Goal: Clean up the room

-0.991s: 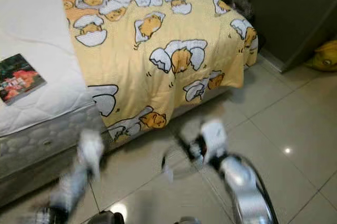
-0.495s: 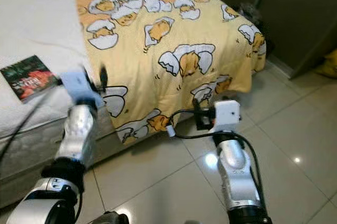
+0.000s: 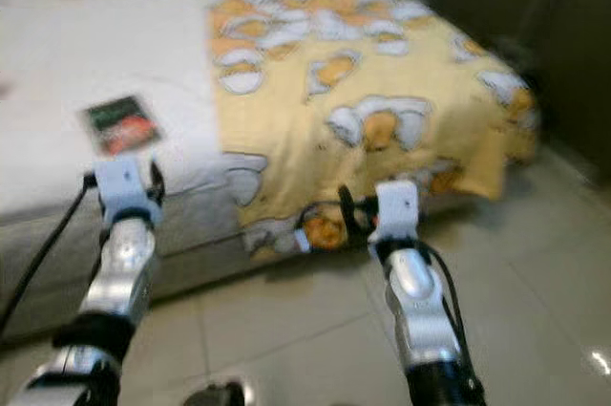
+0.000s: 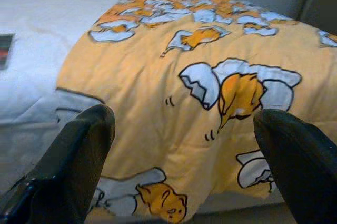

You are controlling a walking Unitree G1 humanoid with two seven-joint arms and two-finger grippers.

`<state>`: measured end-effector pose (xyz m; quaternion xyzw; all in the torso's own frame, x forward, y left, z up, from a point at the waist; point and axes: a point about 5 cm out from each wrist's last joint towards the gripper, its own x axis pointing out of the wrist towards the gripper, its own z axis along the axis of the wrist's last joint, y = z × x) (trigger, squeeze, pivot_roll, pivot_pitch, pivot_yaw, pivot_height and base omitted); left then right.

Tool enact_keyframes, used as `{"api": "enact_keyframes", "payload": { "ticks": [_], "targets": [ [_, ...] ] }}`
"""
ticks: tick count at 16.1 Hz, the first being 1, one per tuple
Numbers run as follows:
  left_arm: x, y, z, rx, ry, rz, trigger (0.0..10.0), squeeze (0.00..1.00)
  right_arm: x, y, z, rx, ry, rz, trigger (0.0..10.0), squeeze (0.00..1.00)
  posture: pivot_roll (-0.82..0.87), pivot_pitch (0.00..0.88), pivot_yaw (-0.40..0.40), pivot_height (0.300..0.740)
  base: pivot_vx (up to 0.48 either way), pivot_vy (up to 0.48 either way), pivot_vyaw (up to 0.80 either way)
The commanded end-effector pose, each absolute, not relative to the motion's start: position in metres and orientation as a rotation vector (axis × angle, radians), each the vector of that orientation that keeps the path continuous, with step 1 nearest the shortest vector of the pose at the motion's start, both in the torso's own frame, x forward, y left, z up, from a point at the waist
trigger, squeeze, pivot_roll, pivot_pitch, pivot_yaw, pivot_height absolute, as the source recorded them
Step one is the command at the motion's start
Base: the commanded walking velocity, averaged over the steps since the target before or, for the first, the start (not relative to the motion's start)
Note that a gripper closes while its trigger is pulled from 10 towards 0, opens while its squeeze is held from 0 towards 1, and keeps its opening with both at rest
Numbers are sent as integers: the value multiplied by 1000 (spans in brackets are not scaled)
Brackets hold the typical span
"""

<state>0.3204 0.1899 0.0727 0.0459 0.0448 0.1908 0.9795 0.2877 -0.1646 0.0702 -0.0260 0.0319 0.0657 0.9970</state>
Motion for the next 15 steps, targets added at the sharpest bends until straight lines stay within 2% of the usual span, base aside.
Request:
{"api": "enact_keyframes", "payload": {
  "ticks": [1,3,7,8,9,10,15],
  "targets": [
    [320,190,70,126,111,390,10000,0,289,-165,72,-40,44,124,10000,0,-177,0,34,740,0,-469,600],
    [321,190,70,133,113,386,10000,0,289,-165,70,-39,50,123,10000,0,-174,0,37,740,0,-469,600],
    [326,173,70,117,115,271,10000,0,297,-167,71,-54,33,126,10000,0,-173,0,47,740,0,-95,594],
    [326,173,70,117,117,266,10000,506,297,-167,72,-53,30,129,10000,0,-173,0,47,740,315,-360,506],
    [326,172,69,124,116,258,10000,1000,298,-168,73,-63,28,136,10000,510,-176,0,42,740,326,-349,463],
    [325,172,69,123,110,259,10000,1000,297,-168,73,-62,22,140,10000,1000,-177,0,44,740,360,-311,463],
    [328,167,77,164,50,203,10000,1000,297,-166,73,-78,3,163,10000,1000,-181,0,46,740,413,-199,460]
  ]
}}
